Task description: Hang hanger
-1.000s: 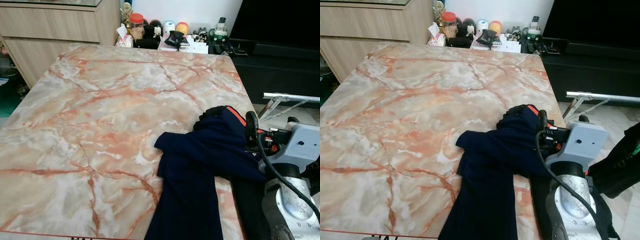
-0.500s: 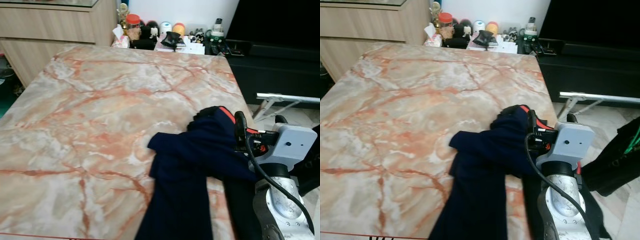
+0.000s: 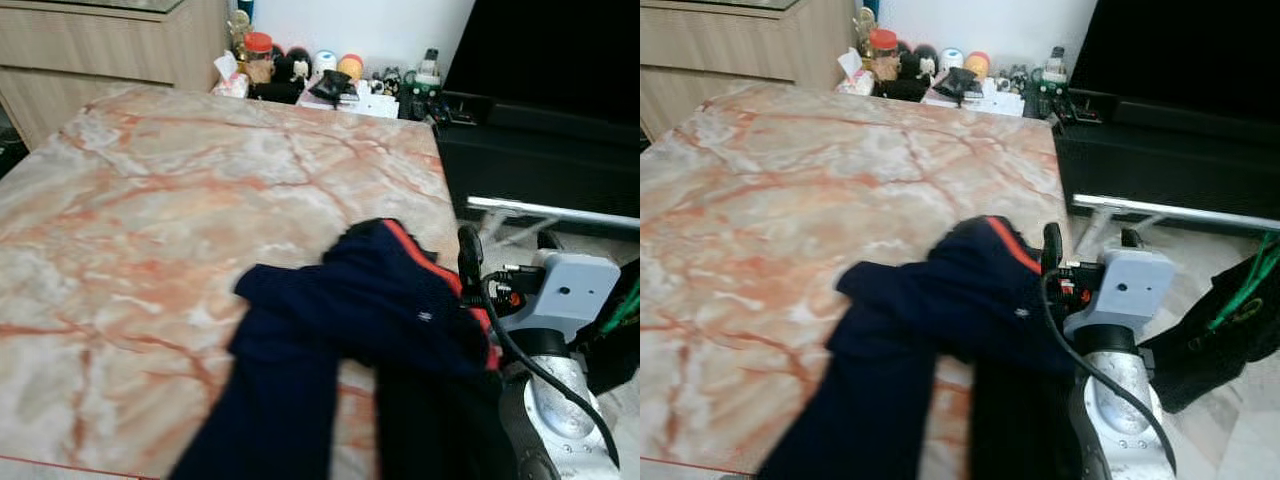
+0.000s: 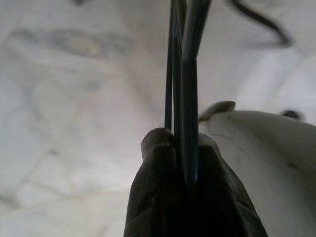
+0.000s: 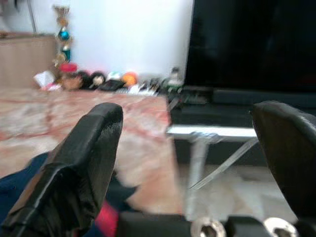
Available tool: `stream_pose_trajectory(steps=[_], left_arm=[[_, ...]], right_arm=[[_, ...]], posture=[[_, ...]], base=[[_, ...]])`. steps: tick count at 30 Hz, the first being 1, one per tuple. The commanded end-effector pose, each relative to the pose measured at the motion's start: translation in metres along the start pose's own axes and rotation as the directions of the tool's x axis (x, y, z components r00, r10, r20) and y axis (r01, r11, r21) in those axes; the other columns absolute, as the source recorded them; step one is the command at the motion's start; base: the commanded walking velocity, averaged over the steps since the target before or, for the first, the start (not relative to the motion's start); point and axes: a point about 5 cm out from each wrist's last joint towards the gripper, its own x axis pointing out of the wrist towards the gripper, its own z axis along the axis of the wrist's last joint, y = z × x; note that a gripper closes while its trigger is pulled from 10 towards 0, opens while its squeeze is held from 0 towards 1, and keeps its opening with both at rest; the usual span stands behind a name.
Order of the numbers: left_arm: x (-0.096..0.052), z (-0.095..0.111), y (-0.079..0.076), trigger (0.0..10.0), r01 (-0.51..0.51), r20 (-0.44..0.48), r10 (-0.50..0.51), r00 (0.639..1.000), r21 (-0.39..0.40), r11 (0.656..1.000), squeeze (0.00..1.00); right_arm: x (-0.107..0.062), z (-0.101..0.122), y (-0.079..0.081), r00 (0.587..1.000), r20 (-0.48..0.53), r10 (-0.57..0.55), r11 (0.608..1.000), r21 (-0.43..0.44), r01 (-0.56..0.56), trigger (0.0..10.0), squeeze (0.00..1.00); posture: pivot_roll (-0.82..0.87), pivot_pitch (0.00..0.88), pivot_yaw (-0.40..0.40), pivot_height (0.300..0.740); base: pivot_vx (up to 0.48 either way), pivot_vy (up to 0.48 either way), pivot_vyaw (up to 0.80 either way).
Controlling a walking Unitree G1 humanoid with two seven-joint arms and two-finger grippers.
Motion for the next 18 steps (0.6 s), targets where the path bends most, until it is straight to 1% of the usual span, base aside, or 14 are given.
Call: stream_pose_trajectory(steps=[1,9,14,18], left_arm=[[-0.0034,-0.0172,-0.0063,10.0,0.028,-0.061,-0.028,0.998,0.002,1.0,0.0],[-0.0034,-0.0177,-0.0084,10.0,0.038,-0.06,-0.037,0.998,0.006,0.999,0.0],[-0.0031,-0.0168,-0.0089,10.0,0.048,-0.063,-0.047,0.997,0.024,0.999,0.0],[-0.0023,-0.0138,-0.0086,10.0,0.053,-0.058,-0.051,0.997,0.036,0.998,0.0]], right_arm=[[-0.001,0.0034,0.0029,1.0,0.02,0.01,1.0,0.005,-0.01,10.0,0.0],[-0.0015,-0.0014,-0.0005,1.0,0.002,-0.013,1.0,0.011,0.013,10.0,0.0],[-0.0016,-0.0026,-0.0001,1.0,0.005,-0.023,1.0,0.009,0.023,10.0,0.0],[-0.0026,-0.006,-0.0003,0.999,0.004,-0.047,0.998,0.041,0.047,10.0,0.0]], posture=[[-0.03,0.147,-0.097,0.74],[-0.03,0.163,-0.099,0.74],[-0.03,0.17,-0.083,0.74],[-0.02,0.169,-0.066,0.74]], base=[[0.0,-0.48,0.0],[0.0,-0.48,0.0],[0.0,-0.48,0.0],[0.0,-0.48,0.0]])
